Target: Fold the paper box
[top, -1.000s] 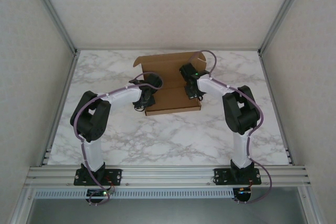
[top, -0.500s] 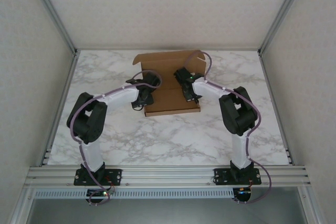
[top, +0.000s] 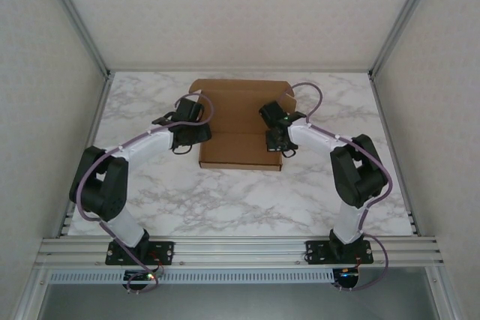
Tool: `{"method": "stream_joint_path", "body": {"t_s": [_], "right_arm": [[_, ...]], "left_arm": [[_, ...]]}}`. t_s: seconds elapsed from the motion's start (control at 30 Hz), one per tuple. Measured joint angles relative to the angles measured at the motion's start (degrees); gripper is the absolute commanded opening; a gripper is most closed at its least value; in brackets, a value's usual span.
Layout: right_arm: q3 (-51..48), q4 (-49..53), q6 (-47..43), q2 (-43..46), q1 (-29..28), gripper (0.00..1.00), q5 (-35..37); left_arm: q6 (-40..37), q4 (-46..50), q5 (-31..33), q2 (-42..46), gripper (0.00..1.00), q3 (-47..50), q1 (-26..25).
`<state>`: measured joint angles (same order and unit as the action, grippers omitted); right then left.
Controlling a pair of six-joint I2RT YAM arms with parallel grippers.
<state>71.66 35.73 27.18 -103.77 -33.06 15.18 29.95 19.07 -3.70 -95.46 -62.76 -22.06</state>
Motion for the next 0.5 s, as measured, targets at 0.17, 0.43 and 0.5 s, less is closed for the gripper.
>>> {"method": "stream_joint_path", "body": {"t_s": [0.17, 0.43, 0.5], "right_arm": [[-1.51, -0.96, 1.86, 0.92, -0.11, 0.06, -0.50], [-3.69, -2.60, 2.93, 2.01, -0.42, 0.06, -0.94], [-3.85, -3.19, 3.26, 2.32, -0.63, 0.06, -1.27]], "left_arm": [[-1.40, -1.53, -1.01, -2.97, 0.40, 0.00, -0.24], [-1.68, -1.03, 6.19, -7.41, 0.29, 0.00, -2.73], [-1.31, -1.07, 7.63, -7.41, 0.23, 0.00, -2.89]]}}
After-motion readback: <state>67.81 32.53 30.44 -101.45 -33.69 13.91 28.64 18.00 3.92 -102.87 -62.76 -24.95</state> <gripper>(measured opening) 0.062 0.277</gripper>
